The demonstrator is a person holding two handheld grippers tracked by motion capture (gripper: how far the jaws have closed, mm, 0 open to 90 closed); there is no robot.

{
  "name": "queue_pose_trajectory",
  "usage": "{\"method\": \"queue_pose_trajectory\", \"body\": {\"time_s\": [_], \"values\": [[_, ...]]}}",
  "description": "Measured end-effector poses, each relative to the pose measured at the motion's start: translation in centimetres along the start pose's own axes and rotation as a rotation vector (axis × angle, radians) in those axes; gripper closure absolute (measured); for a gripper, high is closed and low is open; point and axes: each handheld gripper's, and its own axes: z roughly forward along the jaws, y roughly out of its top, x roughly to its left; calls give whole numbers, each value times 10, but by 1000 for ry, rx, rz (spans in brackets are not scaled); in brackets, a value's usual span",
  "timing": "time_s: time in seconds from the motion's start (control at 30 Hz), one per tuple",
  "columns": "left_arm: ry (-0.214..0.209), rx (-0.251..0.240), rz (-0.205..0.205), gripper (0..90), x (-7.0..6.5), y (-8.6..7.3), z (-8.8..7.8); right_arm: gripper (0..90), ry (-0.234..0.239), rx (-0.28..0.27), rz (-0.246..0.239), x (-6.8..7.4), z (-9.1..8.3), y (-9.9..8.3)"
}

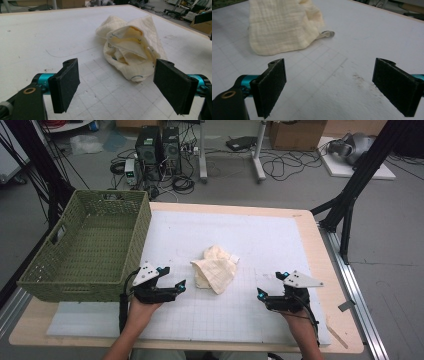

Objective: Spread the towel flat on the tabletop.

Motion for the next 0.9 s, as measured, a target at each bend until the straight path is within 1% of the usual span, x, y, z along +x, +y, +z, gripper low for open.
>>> {"method": "queue_pose_trajectory", "body": {"time_s": [0.1,0.17,0.3,0.43,0.5,0.53,0.67,0.73,0.83,0.9], "values": [[-2,3,1,211,0,0,0,112,30,10,-14,6,6,4],[-3,-2,-2,213,-1,0,-1,112,41,23,-34,11,10,6],[-3,-10,5,218,-3,0,-1,112,61,35,-45,15,15,8],[-3,-7,6,218,-2,1,-2,114,75,29,-61,19,20,13],[-5,-6,2,218,-2,1,-2,115,88,26,-69,21,24,17],[-5,-6,0,218,-2,1,-2,116,92,30,-64,23,26,18],[-3,-10,-3,218,-1,1,-3,117,111,39,-83,27,41,26],[-1,-10,-7,218,1,1,-4,147,125,45,-93,29,49,30],[1,-9,-10,218,3,1,-5,154,143,61,-123,35,62,36],[5,-11,-12,218,3,1,-5,197,171,72,-148,40,72,39]]}}
